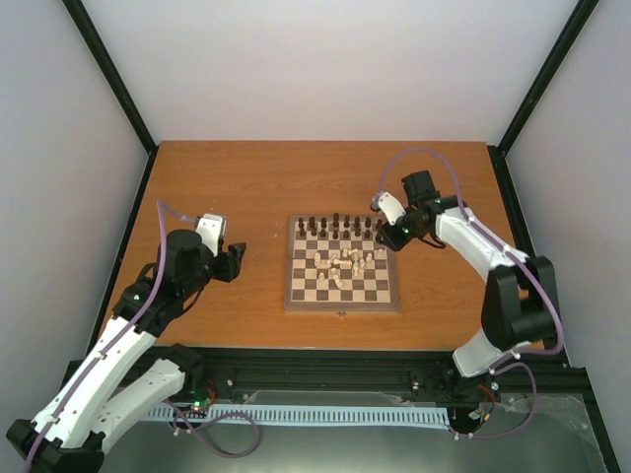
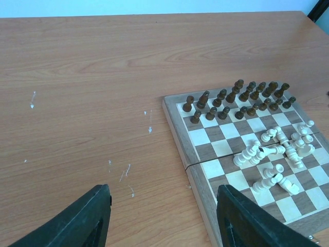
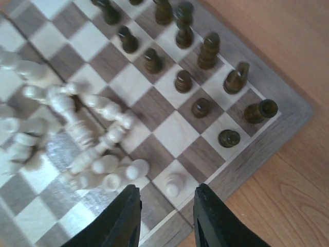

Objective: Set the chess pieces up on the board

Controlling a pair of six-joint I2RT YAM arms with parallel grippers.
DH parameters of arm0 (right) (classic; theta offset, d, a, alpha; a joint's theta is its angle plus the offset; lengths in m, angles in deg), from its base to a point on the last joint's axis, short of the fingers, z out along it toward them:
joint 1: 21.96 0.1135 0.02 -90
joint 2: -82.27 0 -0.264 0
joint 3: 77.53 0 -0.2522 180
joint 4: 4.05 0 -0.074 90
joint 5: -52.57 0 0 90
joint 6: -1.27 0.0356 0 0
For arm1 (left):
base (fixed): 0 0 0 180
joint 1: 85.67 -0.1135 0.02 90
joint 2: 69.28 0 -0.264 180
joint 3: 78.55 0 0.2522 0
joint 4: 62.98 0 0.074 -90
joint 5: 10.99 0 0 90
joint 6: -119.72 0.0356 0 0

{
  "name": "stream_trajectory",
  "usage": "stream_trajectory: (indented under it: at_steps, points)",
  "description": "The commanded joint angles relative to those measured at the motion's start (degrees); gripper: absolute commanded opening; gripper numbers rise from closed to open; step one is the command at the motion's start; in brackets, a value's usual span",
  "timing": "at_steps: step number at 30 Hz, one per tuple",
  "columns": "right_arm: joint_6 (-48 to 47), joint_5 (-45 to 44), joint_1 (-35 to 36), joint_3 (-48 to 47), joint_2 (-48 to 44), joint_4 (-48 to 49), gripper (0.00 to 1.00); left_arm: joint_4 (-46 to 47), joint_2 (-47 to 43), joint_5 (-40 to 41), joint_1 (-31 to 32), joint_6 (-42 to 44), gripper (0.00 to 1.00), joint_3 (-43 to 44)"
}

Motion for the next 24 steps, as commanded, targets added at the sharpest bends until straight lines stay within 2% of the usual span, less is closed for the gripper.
stream_trajectory:
  at_steps: [1, 7, 14, 24]
  points:
    - [0.56, -6.61, 0.64, -4.64, 7.18, -2.77, 0.29, -1.63, -0.97, -0.13, -0.20, 1.26, 0.59, 1.96]
    - [1.53, -7.63, 1.53, -4.69, 11.44, -1.61, 0.34, -1.92, 1.88, -2.07, -0.20, 1.19, 0.59, 2.23]
    - [1.33, -8.12, 2.63, -4.29, 14.40, -2.05, 0.32, -2.07, 3.49, -2.98, -0.16, 1.20, 0.60, 2.19]
    - [0.84, -8.25, 2.67, -3.20, 14.72, -1.43, 0.13, -1.89, 6.34, -6.22, -0.20, 1.25, 0.60, 2.08]
